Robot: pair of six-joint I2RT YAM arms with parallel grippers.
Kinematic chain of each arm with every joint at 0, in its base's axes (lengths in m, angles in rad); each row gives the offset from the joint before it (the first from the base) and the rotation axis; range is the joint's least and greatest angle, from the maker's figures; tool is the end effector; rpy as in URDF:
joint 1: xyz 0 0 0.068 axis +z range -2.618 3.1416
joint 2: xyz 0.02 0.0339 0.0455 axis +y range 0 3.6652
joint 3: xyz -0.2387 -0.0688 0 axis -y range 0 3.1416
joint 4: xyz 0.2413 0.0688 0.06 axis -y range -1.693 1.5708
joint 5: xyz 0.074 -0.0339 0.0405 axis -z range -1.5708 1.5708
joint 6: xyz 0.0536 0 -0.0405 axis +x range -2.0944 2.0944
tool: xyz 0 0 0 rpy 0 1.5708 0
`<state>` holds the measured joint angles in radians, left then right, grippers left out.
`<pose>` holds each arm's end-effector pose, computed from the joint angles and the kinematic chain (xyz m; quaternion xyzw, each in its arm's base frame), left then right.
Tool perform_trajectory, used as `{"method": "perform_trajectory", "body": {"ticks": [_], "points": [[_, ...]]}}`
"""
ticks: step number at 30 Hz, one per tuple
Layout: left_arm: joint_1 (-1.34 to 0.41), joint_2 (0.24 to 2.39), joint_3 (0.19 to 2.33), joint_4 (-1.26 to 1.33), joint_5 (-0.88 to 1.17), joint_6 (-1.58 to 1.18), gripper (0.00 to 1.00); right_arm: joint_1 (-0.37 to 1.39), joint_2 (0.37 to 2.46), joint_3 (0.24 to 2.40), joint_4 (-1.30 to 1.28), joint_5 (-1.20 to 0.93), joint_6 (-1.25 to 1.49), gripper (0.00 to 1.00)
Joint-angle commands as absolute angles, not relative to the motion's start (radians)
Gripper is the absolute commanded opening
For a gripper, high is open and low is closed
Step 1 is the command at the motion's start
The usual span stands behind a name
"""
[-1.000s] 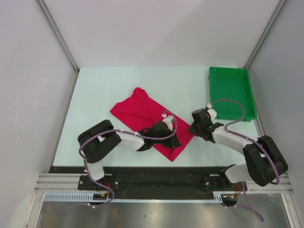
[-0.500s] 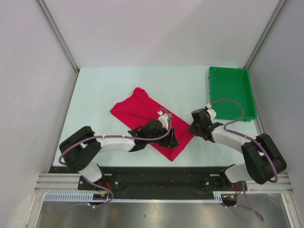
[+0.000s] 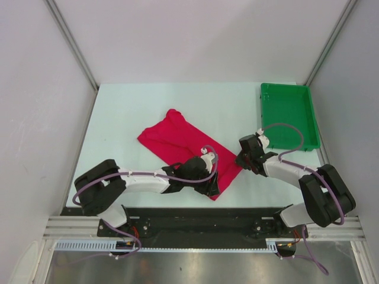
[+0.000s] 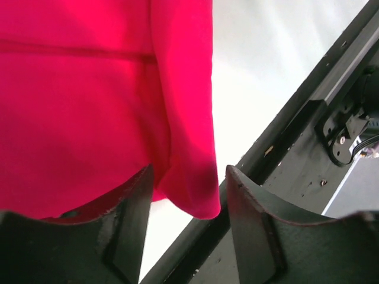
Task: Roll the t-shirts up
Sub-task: Roll the T-shirt to the center of the board.
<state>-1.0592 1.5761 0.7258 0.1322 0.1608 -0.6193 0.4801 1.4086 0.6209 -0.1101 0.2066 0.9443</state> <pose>0.1497 -0.2842 0.1270 0.2304 0.8784 -0.3556 0.2210 0.2472 0.1164 0.1215 0.2491 0.9059 0.1410 0.3122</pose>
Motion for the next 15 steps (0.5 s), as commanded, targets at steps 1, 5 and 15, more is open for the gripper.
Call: {"method": "perform_trajectory", "body": {"ticks": [1,5,15], "points": [[-1.066,1.585,0.742,0.133,0.187,-0.615,0.53,0.465,1.42,0.62,-0.095,0.21,0.928,0.2],[-1.068,1.601,0.732,0.149,0.222,-0.661,0.34,0.456,1.422,0.62,-0.095,0.207,0.927,0.2],[-1.063,1.628,0.669,0.173,0.204,-0.784,0.03,0.454,1.466,0.62,-0.054,0.192,0.919,0.18]]}}
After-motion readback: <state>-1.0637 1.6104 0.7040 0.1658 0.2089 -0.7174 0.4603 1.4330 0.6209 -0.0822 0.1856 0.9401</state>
